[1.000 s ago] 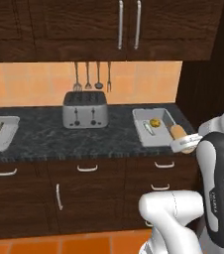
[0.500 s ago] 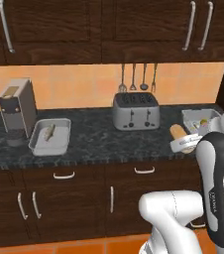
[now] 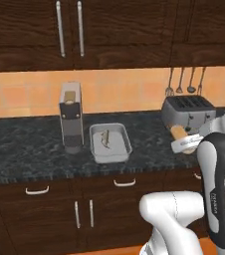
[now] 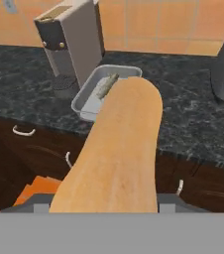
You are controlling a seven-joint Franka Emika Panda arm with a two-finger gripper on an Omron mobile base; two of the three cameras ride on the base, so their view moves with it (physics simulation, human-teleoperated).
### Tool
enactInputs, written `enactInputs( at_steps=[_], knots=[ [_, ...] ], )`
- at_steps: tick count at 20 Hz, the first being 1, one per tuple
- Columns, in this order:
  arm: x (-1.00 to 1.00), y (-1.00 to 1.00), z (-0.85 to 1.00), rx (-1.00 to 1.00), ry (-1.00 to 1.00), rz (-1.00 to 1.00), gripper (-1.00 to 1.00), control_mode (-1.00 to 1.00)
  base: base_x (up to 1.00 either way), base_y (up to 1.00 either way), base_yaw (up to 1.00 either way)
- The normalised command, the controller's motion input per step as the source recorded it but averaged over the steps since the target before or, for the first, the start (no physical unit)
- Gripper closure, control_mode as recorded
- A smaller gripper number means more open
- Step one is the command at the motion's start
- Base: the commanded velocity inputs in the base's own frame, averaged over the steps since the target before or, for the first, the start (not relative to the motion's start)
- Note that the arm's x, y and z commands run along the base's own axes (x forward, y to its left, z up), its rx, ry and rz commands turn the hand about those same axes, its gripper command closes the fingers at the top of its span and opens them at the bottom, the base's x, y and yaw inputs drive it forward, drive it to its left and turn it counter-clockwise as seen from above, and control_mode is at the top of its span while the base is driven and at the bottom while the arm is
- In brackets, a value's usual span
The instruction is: Place one squash and one fish in each tupperware on the nearby counter, to pack two identical lunches.
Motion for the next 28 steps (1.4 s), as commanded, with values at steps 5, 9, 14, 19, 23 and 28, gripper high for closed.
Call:
enactInputs(
  at_steps=[5,9,14,19,23,28],
  knots=[
    [0.00,0.00,0.00,0.00,0.00,0.00,1.00,1.00,0.79,1.00,-0.06],
    [0.00,0.00,0.00,0.00,0.00,0.00,1.00,1.00,0.69,0.92,-0.05],
    [0.02,-0.27,-0.56,-0.03,0.01,-0.08,1.00,-1.00,0.05,0.05,-0.01],
    [0.01,-0.92,-0.56,0.00,0.00,-0.09,1.00,-1.00,0.00,0.00,0.00],
    [0.15,-0.54,-0.76,0.00,0.00,-0.09,1.00,-1.00,0.00,0.00,0.00],
    [0.56,-0.26,-0.47,0.02,0.14,-0.03,1.00,-1.00,0.00,0.00,0.00]
  ],
)
